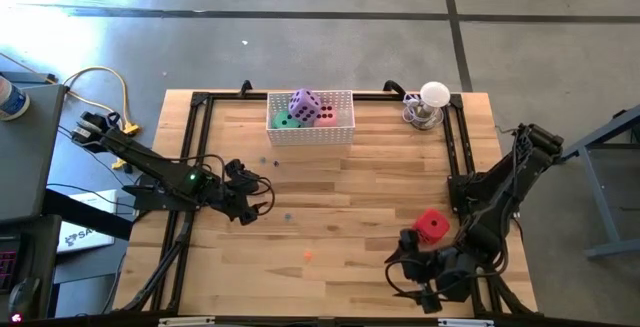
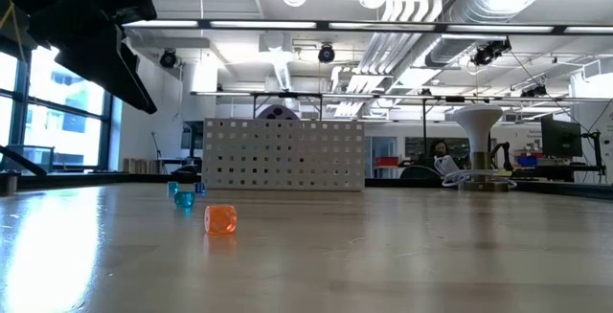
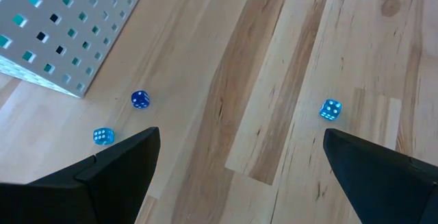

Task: Pick & Place Dice
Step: Put the large red dice into the white basket

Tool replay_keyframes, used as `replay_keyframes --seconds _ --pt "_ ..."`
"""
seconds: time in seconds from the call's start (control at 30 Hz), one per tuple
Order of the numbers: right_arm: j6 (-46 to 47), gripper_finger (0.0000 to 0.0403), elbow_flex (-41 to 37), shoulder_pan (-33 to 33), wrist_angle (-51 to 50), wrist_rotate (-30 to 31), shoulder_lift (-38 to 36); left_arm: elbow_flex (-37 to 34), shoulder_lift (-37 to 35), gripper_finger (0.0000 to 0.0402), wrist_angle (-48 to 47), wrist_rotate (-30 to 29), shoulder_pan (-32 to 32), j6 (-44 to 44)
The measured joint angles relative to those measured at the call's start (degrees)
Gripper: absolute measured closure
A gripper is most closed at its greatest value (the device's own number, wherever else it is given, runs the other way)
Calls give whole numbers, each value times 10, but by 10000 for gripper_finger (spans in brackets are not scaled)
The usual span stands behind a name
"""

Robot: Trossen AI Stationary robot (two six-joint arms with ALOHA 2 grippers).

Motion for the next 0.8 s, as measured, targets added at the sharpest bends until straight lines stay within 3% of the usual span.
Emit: replay_keyframes --seconds 0.27,0.6,0.8 --pt "-73 51 -1 -8 90 -29 30 0 0 2 0 0 0 0" --pt "-180 7 -1 -36 206 -35 79 0 0 2 0 0 0 0" --pt "-216 4 -1 -61 208 -113 85 0 0 2 0 0 -2 -1"
